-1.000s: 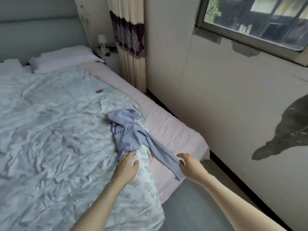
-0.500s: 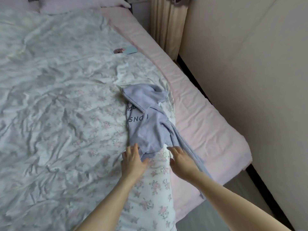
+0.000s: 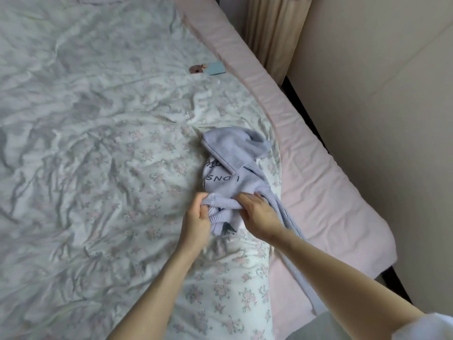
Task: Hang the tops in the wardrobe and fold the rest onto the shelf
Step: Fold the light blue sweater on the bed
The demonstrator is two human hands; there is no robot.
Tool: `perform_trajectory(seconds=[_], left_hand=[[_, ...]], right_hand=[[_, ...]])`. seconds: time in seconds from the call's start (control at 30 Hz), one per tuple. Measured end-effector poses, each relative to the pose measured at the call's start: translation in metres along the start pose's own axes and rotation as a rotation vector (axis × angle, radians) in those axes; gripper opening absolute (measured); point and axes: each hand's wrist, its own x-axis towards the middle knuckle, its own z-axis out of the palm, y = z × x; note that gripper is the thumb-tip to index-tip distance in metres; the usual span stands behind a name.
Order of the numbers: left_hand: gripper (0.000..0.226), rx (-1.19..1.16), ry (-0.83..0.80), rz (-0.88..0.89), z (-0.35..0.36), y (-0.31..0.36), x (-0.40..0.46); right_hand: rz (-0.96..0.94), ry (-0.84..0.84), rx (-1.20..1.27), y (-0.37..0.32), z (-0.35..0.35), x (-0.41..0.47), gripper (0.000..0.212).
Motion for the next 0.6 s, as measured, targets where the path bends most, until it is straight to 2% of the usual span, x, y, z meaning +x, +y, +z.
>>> perform_trajectory(seconds=[0.1,0.23,0.37,0.5,0.6], left_hand=[[0.030,-0.020,-0.006,0.070,-0.016,0.036,-0.003],[0.021,0.101,0.110,0.193,-0.035,0.074,-0.015],[0.017,0.185,0.296,0.308,-0.064,0.117,-0.046],[0.019,0.062,0.324,0.398,-0.096,0.152,-0.105],[0.015,0.039,0.434,0.516,-0.114,0.171,-0.160]], right_hand=[[0.075,0.060,0.050,-0.022,-0.046,0.003,0.018],[0.046,0.159,0.040,-0.048,-0.093,-0.015,0.038],[-0.018,0.273,0.003,-0.084,-0.134,-0.054,0.022],[-0.116,0.387,-0.055,-0.128,-0.163,-0.111,0.019],[-0.216,0.544,-0.076,-0.162,-0.179,-0.162,0.017]])
